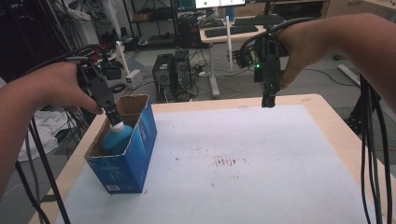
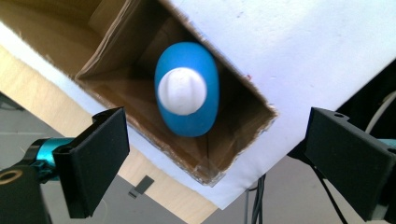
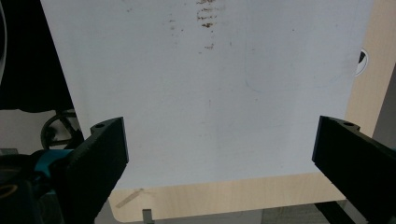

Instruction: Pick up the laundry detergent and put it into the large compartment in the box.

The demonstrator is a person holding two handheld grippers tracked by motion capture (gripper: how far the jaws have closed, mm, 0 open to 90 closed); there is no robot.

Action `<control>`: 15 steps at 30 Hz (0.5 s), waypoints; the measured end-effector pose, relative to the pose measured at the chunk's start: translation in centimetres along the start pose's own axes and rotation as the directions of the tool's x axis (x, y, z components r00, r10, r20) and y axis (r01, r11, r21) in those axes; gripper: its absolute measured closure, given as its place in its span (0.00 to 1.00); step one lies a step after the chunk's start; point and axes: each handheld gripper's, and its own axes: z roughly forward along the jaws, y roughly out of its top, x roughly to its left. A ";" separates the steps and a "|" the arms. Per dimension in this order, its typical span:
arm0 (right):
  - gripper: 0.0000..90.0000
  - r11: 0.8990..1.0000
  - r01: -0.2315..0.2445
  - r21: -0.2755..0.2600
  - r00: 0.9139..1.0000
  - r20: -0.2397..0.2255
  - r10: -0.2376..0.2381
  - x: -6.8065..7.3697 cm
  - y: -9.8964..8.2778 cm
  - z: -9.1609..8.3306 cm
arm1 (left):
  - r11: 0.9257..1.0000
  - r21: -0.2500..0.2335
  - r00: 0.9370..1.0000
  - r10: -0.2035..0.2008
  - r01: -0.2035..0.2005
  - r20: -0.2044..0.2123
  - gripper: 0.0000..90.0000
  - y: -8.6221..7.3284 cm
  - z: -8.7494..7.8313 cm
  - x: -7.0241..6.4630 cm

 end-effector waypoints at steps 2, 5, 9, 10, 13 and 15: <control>0.03 1.000 0.001 -0.003 1.000 0.001 -0.001 0.0 -0.1 0.0 | 1.000 0.003 1.000 0.018 -0.018 0.007 0.08 0.4 -0.1 -0.4; 0.03 1.000 -0.003 -0.002 1.000 -0.001 0.003 0.0 -0.3 -0.1 | 0.998 0.021 0.999 0.051 -0.052 0.016 0.07 1.0 -0.3 -1.1; 0.03 1.000 -0.007 -0.004 1.000 0.001 0.007 0.0 -0.5 -0.2 | 0.994 0.014 0.993 0.108 -0.109 0.051 0.06 2.2 -0.4 -2.3; 0.03 1.000 -0.006 -0.008 1.000 0.001 0.006 0.0 -0.6 -0.2 | 0.991 0.016 0.990 0.131 -0.132 0.059 0.06 2.5 -0.3 -2.7; 0.03 1.000 -0.018 -0.010 1.000 0.005 0.018 0.0 -0.9 -0.4 | 0.979 0.043 0.978 0.199 -0.201 0.055 0.02 3.5 0.4 -4.1; 0.03 1.000 -0.018 -0.014 1.000 0.004 0.018 0.0 -1.0 -0.4 | 0.967 0.054 0.967 0.247 -0.250 0.063 0.02 4.3 0.9 -4.9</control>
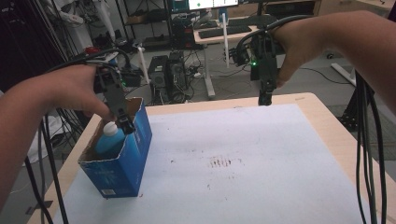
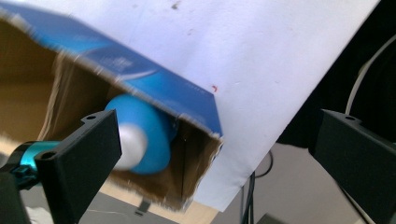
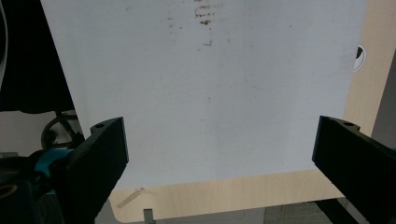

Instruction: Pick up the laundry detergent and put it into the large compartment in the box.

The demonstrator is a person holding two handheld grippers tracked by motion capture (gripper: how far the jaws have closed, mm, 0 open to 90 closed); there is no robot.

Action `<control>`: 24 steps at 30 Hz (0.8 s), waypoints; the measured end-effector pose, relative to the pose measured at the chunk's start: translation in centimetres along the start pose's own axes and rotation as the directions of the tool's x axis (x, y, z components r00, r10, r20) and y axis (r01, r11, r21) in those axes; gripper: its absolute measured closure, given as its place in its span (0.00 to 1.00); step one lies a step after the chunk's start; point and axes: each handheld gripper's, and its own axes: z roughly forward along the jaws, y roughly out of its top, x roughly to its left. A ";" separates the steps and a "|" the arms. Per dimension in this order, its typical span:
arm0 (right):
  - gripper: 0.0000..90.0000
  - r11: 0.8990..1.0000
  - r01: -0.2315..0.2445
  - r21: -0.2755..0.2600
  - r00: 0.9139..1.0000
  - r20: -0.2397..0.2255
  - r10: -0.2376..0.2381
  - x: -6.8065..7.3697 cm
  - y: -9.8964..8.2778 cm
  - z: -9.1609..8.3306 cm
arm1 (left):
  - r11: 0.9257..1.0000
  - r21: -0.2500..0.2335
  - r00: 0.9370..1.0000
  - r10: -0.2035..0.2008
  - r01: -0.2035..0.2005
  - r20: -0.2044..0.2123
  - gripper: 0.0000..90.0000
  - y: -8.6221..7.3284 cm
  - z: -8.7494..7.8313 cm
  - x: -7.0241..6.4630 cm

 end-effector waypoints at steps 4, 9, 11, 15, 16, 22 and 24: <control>0.03 1.000 -0.004 -0.003 1.000 0.004 0.004 0.1 -0.1 -0.1 | 0.998 0.004 0.998 0.064 -0.064 0.019 0.02 1.8 1.2 -0.7; 0.03 1.000 -0.011 -0.003 1.000 0.004 0.011 0.3 0.1 -0.3 | 0.991 0.020 0.991 0.134 -0.134 0.020 0.02 3.8 3.4 -1.3; 0.03 1.000 -0.015 -0.001 1.000 0.005 0.015 0.5 0.2 -0.3 | 0.987 0.035 0.987 0.157 -0.158 0.024 0.02 4.2 4.2 -1.5; 0.03 1.000 -0.016 -0.009 1.000 0.007 0.016 0.8 0.2 -0.3 | 0.981 0.024 0.981 0.189 -0.190 0.043 0.02 4.7 5.4 -1.7; 0.03 1.000 -0.014 -0.012 1.000 0.005 0.014 0.8 0.2 -0.2 | 0.980 0.019 0.979 0.199 -0.200 0.047 0.02 4.8 5.6 -1.7; 0.03 1.000 -0.023 0.007 1.000 0.004 0.023 0.9 0.2 0.1 | 0.974 0.000 0.974 0.225 -0.225 0.033 0.02 5.6 6.0 -1.9; 0.03 1.000 -0.008 -0.006 1.000 0.004 0.008 0.8 0.2 0.0 | 0.973 0.000 0.973 0.229 -0.229 0.035 0.02 5.8 6.2 -2.0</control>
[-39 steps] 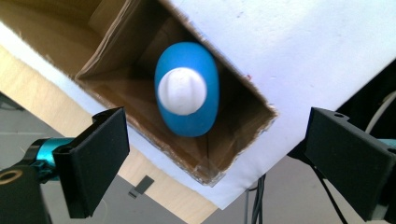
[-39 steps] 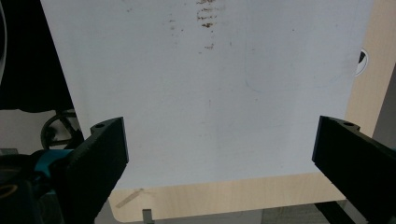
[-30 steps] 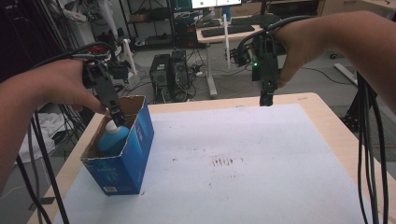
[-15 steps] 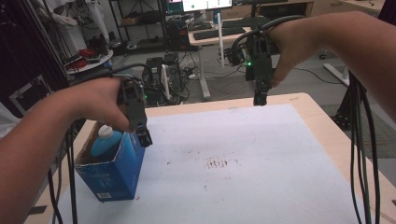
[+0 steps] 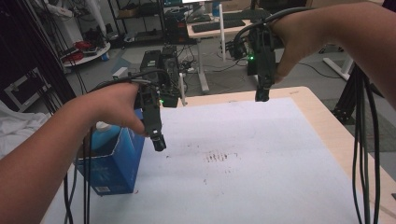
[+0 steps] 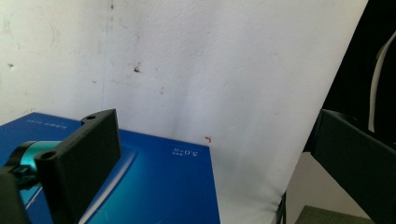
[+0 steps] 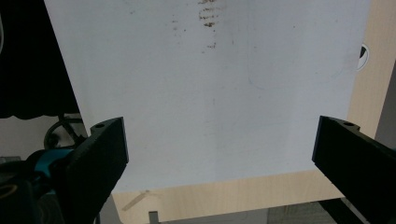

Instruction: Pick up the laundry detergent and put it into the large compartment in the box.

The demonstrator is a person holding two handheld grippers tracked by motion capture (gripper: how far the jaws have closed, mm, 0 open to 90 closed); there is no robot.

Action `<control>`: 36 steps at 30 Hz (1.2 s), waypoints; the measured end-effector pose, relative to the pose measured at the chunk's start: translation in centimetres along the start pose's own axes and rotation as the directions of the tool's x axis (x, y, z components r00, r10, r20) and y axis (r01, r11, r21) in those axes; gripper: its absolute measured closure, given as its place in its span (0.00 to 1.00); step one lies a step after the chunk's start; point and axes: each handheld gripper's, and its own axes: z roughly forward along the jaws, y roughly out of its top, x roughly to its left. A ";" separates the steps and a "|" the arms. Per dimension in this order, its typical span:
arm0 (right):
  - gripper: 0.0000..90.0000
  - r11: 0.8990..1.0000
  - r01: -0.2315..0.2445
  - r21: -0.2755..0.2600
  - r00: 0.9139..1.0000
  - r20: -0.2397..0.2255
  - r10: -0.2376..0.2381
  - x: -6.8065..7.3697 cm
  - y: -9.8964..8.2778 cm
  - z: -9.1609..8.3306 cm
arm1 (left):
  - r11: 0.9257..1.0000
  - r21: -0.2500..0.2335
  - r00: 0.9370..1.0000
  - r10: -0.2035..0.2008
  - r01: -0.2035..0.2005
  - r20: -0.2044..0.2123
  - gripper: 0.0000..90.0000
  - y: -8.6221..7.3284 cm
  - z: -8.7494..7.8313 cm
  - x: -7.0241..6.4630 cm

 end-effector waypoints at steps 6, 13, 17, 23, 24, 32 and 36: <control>0.03 1.000 -0.002 0.007 1.000 -0.001 0.002 -0.4 -0.5 0.2 | 1.000 -0.008 1.000 0.000 0.000 0.018 0.02 0.6 0.3 0.2; 0.03 1.000 -0.008 0.000 1.000 -0.001 0.008 -0.7 -1.0 0.1 | 1.000 0.006 1.000 0.015 -0.015 0.021 0.02 0.9 0.3 0.3; 0.03 1.000 -0.004 0.003 1.000 -0.004 0.004 -0.8 -1.1 0.2 | 1.000 -0.001 1.000 0.016 -0.016 0.022 0.02 0.9 0.1 0.4; 0.03 1.000 -0.001 0.006 1.000 -0.008 0.001 -0.9 -0.9 0.3 | 1.000 0.012 1.000 0.016 -0.017 0.011 0.02 0.7 0.3 0.4; 0.03 1.000 -0.004 0.010 1.000 -0.009 0.005 -0.8 -0.8 0.4 | 1.000 0.015 1.000 0.016 -0.017 0.011 0.02 0.6 0.3 0.4; 0.03 1.000 0.006 0.020 1.000 -0.018 -0.006 -0.9 -0.3 0.7 | 1.000 0.019 1.000 0.014 -0.014 0.011 0.02 0.4 0.5 0.3; 0.03 1.000 0.015 0.016 1.000 -0.019 -0.015 -0.9 -0.1 0.9 | 1.000 0.013 1.000 0.020 -0.020 0.014 0.02 0.4 0.5 0.2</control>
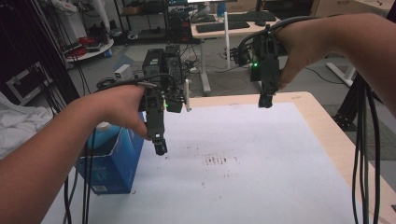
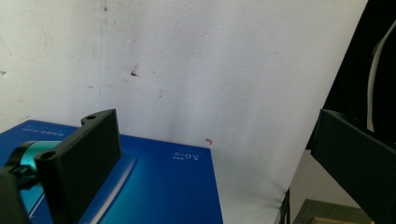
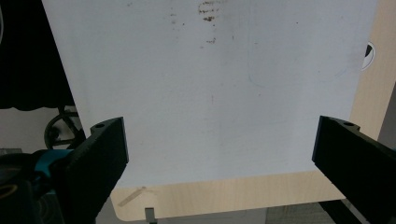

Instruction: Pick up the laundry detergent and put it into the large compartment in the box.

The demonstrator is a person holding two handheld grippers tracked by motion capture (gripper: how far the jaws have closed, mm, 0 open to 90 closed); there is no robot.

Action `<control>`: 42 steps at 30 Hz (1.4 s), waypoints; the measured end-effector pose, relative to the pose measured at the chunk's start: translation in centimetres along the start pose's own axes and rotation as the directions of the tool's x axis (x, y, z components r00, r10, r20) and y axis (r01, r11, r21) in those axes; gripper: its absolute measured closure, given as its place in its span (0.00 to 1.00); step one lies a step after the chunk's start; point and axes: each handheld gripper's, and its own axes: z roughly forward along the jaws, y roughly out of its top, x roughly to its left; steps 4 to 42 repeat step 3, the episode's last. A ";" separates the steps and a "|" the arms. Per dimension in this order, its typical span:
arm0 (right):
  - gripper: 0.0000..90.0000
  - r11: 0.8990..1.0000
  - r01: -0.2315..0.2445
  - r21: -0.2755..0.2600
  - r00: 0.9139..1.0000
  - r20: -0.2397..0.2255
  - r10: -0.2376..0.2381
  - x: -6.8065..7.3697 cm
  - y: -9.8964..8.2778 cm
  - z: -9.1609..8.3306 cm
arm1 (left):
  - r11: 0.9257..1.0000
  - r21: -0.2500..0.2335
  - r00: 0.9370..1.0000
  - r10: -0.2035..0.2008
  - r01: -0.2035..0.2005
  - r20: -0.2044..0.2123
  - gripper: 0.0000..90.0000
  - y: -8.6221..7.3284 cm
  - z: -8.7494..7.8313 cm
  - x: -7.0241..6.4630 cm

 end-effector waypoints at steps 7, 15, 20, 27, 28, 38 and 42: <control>0.03 1.000 -0.003 0.007 1.000 -0.003 0.003 0.1 0.1 0.0 | 1.000 -0.002 1.000 0.001 -0.001 0.000 0.02 0.0 -0.1 0.0; 0.03 1.000 -0.003 0.007 1.000 -0.003 0.003 0.1 0.1 0.0 | 1.000 -0.002 1.000 0.001 -0.001 0.000 0.02 0.0 -0.1 0.0; 0.03 1.000 -0.003 0.007 1.000 -0.003 0.003 0.1 0.1 0.0 | 1.000 -0.002 1.000 0.001 -0.001 0.000 0.02 0.0 -0.1 0.0; 0.03 1.000 -0.003 0.007 1.000 -0.003 0.003 0.1 0.1 0.0 | 1.000 -0.002 1.000 0.001 -0.001 0.000 0.02 0.0 -0.1 0.0; 0.03 1.000 -0.003 0.007 1.000 -0.003 0.003 0.1 0.1 0.0 | 1.000 -0.002 1.000 0.001 -0.001 0.000 0.02 0.0 -0.1 0.0; 0.03 1.000 -0.003 0.007 1.000 -0.003 0.003 0.1 0.1 0.0 | 1.000 -0.002 1.000 0.001 -0.001 0.000 0.02 0.0 -0.1 0.0; 0.03 1.000 -0.003 0.007 1.000 -0.003 0.003 0.1 0.1 0.0 | 1.000 -0.002 1.000 0.001 -0.001 0.000 0.02 0.0 -0.1 0.0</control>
